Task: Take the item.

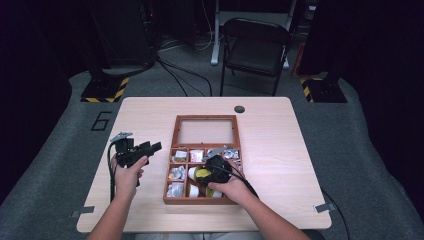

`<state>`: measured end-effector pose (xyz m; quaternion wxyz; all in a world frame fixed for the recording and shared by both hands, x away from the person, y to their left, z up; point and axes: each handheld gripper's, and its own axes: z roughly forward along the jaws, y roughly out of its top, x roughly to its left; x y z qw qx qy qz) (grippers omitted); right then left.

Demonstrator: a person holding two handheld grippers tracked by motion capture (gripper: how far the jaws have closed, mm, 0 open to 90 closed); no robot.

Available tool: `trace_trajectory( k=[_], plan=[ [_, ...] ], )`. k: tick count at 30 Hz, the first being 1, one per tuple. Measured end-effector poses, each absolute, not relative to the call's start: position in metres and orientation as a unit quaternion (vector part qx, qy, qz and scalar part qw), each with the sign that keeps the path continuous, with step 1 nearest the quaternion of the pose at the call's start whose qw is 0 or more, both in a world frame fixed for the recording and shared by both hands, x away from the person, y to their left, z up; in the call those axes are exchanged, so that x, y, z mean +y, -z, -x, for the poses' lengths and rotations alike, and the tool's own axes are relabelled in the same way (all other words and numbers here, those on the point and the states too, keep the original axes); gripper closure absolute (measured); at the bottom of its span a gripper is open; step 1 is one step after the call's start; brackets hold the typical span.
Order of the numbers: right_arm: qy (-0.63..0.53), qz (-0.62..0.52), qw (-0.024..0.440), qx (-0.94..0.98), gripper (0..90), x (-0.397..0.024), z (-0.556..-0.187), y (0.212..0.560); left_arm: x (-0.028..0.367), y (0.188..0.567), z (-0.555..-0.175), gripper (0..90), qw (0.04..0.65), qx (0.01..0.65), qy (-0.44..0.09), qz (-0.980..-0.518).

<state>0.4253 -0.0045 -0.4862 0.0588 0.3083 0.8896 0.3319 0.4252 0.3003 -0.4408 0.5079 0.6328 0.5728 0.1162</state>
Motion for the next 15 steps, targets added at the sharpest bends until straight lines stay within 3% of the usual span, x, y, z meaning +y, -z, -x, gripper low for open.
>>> trace_trajectory(
  k=[1, 2, 6, 10, 15],
  plan=[
    [-0.335, -0.308, 0.059, 0.888, 41.4, -0.005, -0.426, 0.486, 0.301, 0.441, -0.425, 40.8, 0.507, 0.572, -0.117, -0.634],
    [-0.341, -0.307, 0.053, 0.887, 52.7, -0.006, -0.426, 0.484, 0.301, 0.441, -0.425, 40.8, 0.507, 0.572, -0.117, -0.634],
    [-0.36, -0.313, 0.056, 0.877, 51.2, -0.007, -0.424, 0.478, 0.303, 0.441, -0.425, 40.8, 0.508, 0.57, -0.119, -0.635],
    [-0.347, -0.316, 0.045, 0.882, 40.4, -0.007, -0.426, 0.481, 0.301, 0.44, -0.425, 40.8, 0.511, 0.574, -0.116, -0.629],
    [-0.376, -0.322, 0.041, 0.868, 46.2, -0.013, -0.425, 0.475, 0.3, 0.441, -0.426, 40.8, 0.512, 0.575, -0.115, -0.628]
  ],
)
